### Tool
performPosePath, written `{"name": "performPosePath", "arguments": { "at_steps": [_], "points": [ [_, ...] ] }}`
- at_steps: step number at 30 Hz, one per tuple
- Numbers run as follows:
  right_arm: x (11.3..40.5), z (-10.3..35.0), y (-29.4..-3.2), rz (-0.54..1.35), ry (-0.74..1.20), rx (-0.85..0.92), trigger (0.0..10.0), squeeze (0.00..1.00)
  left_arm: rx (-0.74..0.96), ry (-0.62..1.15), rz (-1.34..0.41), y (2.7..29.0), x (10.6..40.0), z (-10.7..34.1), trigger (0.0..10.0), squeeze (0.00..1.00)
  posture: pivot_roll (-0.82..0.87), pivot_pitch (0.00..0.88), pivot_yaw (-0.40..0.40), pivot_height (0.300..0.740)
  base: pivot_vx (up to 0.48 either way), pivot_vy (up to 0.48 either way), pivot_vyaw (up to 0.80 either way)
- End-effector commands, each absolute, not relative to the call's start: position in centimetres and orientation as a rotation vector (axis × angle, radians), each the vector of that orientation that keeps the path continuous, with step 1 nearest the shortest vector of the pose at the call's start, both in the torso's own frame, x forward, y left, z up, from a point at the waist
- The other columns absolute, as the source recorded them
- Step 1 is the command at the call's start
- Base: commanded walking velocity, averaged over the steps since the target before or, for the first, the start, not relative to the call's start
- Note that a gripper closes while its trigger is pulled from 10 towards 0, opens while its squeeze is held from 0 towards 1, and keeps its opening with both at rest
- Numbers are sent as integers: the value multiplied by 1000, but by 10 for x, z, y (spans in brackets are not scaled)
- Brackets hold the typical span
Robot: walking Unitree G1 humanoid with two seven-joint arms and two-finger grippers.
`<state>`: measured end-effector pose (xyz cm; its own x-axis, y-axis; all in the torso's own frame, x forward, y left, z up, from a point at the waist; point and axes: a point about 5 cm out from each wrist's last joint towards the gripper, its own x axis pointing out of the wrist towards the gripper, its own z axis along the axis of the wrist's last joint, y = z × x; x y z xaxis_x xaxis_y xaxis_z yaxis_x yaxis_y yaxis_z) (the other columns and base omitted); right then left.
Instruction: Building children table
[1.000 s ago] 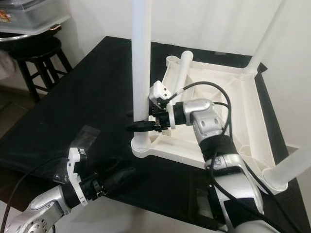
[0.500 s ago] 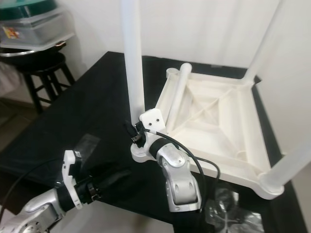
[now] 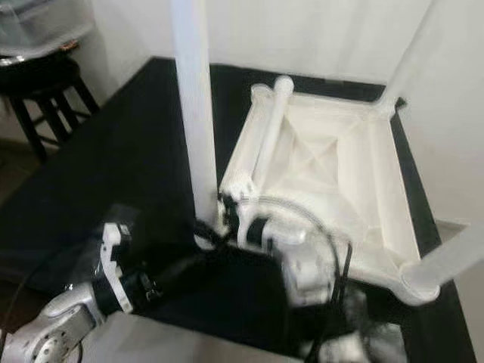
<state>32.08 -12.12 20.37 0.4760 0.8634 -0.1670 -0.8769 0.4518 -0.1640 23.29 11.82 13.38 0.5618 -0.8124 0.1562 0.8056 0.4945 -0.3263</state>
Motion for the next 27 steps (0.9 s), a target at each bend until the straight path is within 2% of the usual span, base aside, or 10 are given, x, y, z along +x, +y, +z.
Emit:
{"name": "performPosePath", "arguments": {
  "at_steps": [1,6,11,12,13,20,27],
  "points": [
    [324,201,-125,1133,67,-222,10000,0,-380,24,-985,117,230,133,10000,0,13,158,-21,740,0,0,0],
    [342,217,-135,1257,84,-244,10000,0,-382,24,-985,116,227,133,10000,0,31,154,-28,740,0,0,0],
    [356,233,-131,1358,87,-258,10000,0,-380,27,-983,116,226,132,10000,0,47,150,-30,740,0,0,0],
    [358,236,-129,1381,93,-256,7961,0,-379,28,-983,116,225,132,10000,0,49,149,-30,740,0,0,0],
    [358,237,-128,1428,116,-252,0,0,-378,29,-982,116,225,132,10000,0,54,148,-30,740,0,0,0],
    [360,239,-131,1485,140,-241,0,0,-377,31,-980,116,223,132,10000,0,54,150,-27,740,0,0,0],
    [355,226,-155,1447,144,-240,0,0,-381,33,-984,116,223,132,10000,0,34,156,-20,740,0,0,0]
  ]
}}
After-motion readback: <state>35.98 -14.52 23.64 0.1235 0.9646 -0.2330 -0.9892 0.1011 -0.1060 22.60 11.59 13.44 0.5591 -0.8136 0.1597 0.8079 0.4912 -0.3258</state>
